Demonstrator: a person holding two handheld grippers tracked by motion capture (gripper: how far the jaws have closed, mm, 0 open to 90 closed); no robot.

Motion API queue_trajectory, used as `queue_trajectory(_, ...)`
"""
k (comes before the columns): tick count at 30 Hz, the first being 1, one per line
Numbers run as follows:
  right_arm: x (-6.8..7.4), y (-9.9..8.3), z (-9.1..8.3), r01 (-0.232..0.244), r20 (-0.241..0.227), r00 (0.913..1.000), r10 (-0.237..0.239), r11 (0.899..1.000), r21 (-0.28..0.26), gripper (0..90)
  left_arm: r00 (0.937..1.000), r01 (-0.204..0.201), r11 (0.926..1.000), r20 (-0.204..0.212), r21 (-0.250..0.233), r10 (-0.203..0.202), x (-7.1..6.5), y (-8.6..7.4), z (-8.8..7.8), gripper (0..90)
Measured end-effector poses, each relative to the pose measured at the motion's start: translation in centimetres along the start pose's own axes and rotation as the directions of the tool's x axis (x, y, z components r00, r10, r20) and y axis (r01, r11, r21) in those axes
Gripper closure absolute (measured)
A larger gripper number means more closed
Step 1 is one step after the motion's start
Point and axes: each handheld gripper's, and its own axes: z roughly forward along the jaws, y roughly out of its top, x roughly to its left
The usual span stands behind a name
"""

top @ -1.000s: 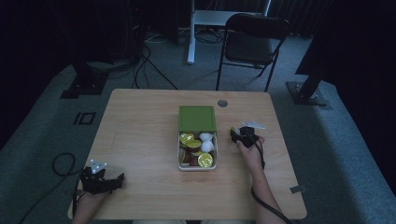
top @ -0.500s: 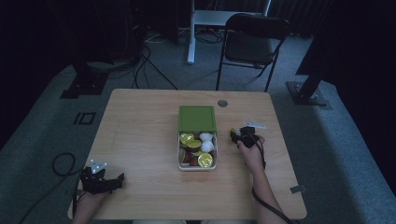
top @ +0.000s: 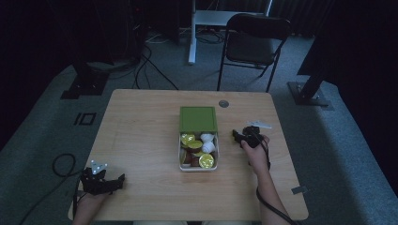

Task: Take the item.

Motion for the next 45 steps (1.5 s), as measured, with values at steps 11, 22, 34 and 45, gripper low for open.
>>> queue_trajectory(11,-0.8,-0.9,-2.0,-0.009,-0.007,0.9999,0.009,0.999,-0.038,42.4,1.0,0.0,1.0,0.0,0.0,0.0,0.0,0.0,0.0,0.9)
queue_trajectory(22,-1.6,-3.2,-4.3,-0.013,-0.003,0.9999,0.013,0.998,-0.059,41.0,1.0,0.0,1.0,0.0,0.0,0.0,0.0,0.0,0.0,0.9)
queue_trajectory(34,-2.0,-4.3,-6.8,0.033,-0.003,0.9994,-0.033,0.998,-0.051,34.7,1.0,0.0,1.0,0.0,0.0,0.0,0.0,0.0,0.0,0.9)
queue_trajectory(45,-2.2,-5.4,-9.0,0.046,-0.002,0.9989,-0.046,0.997,-0.06,25.8,1.0,-0.001,1.0,0.0,0.0,0.001,0.0,0.0,0.0,0.9)
